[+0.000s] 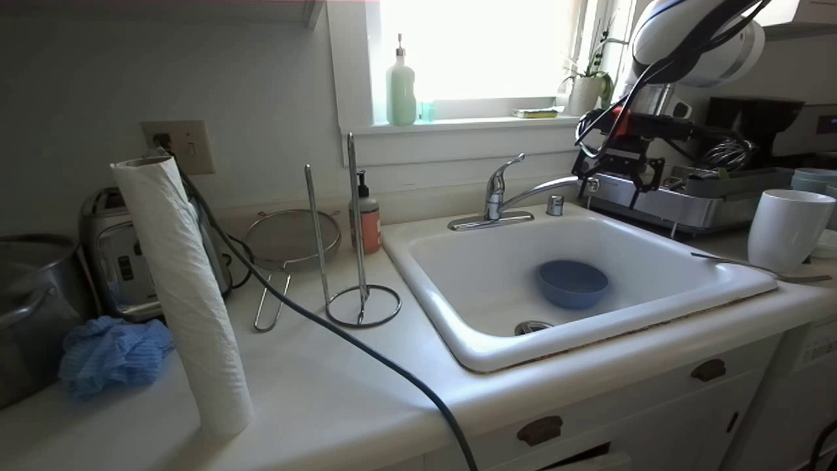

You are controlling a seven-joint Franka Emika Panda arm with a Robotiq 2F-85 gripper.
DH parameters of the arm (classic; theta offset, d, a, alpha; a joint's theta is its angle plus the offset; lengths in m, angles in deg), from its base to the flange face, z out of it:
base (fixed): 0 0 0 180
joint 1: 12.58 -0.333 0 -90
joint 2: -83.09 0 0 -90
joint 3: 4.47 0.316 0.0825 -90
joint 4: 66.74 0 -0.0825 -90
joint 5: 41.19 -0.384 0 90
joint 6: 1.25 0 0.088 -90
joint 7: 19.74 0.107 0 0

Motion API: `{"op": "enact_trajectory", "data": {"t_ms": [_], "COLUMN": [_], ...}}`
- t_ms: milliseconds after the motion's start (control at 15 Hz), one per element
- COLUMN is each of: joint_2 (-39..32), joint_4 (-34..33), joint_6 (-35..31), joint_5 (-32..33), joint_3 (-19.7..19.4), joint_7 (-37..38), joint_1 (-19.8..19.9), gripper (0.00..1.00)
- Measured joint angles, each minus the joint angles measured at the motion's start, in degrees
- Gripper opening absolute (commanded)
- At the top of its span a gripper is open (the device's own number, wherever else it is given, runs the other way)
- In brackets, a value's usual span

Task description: Turn the nozzle to the right

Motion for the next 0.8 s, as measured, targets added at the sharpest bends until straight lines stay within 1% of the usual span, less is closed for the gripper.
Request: {"op": "enact_trajectory", "data": {"t_ms": [67, 133, 200, 333, 600, 800], "joint_2": [0.41, 0.80, 1.13, 1.46, 1.12, 0.11], "joint_4": [-0.15, -0.42, -0.83, -1.83, -3.53, -4.78], "joint_6": [0.52, 1.12, 1.87, 2.99, 3.51, 3.84], "joint_5": [0.10, 0.30, 0.46, 1.31, 5.70, 6.72], "joint_3": [0.32, 0.60, 0.84, 0.99, 0.99, 1.20], "joint_7": [0.34, 1.02, 1.69, 3.80, 11.19, 13.94], "joint_1": [-0.16, -0.23, -0.23, -0.22, -0.11, -0.19], "gripper": [1.00, 0.75, 0.74, 0.59, 0.30, 0.10]}}
